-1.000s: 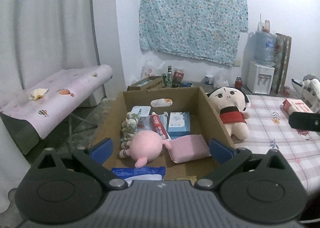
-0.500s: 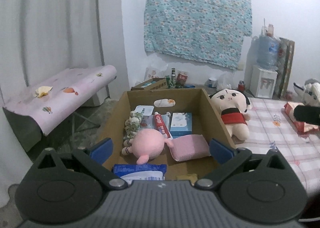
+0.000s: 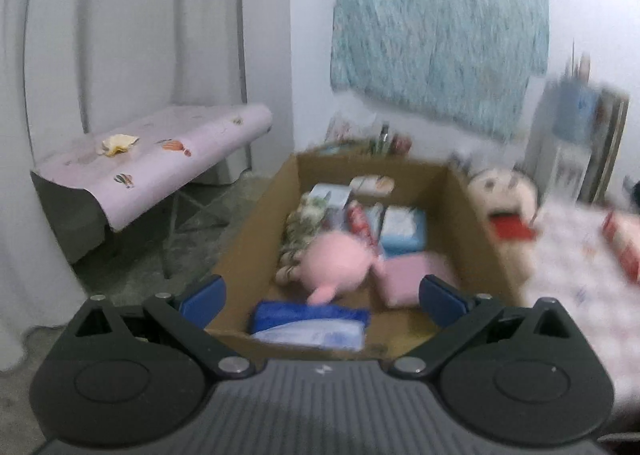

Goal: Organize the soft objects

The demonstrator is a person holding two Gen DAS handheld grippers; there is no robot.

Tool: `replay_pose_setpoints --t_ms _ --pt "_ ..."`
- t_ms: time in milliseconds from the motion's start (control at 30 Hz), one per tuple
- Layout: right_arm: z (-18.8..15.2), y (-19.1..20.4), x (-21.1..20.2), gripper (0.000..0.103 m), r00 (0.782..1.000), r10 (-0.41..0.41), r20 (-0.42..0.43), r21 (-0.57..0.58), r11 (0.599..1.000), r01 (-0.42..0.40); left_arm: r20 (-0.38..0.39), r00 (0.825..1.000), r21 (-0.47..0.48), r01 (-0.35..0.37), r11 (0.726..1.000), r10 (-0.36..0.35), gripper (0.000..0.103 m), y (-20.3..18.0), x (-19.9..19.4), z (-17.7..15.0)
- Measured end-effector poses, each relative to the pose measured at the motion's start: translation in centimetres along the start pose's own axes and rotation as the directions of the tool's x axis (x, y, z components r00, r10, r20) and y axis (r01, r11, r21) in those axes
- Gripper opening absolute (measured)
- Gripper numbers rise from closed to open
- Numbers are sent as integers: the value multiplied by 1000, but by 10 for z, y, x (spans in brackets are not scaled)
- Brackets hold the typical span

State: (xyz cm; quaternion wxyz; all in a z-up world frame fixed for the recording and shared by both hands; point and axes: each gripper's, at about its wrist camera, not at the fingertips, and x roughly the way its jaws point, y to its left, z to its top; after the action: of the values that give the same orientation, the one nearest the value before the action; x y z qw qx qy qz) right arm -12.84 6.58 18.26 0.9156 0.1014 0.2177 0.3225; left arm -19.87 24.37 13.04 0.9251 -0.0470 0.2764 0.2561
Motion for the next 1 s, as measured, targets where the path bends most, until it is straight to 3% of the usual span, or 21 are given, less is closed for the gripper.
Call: replay_pose_setpoints --t_ms 133,333,1000 --pt "-7 1 2 67 1000 -2 -23 -16 1000 2 -9 999 65 -51 997 51 103 -2 2 -6" --pt "-16 9 9 67 999 10 -48 -42 999 -12 -23 999 18 -39 999 39 103 5 0 -11" --pt "-14 18 -2 71 999 19 -28 -79 997 -21 0 998 11 -59 998 59 103 -3 -9 -11"
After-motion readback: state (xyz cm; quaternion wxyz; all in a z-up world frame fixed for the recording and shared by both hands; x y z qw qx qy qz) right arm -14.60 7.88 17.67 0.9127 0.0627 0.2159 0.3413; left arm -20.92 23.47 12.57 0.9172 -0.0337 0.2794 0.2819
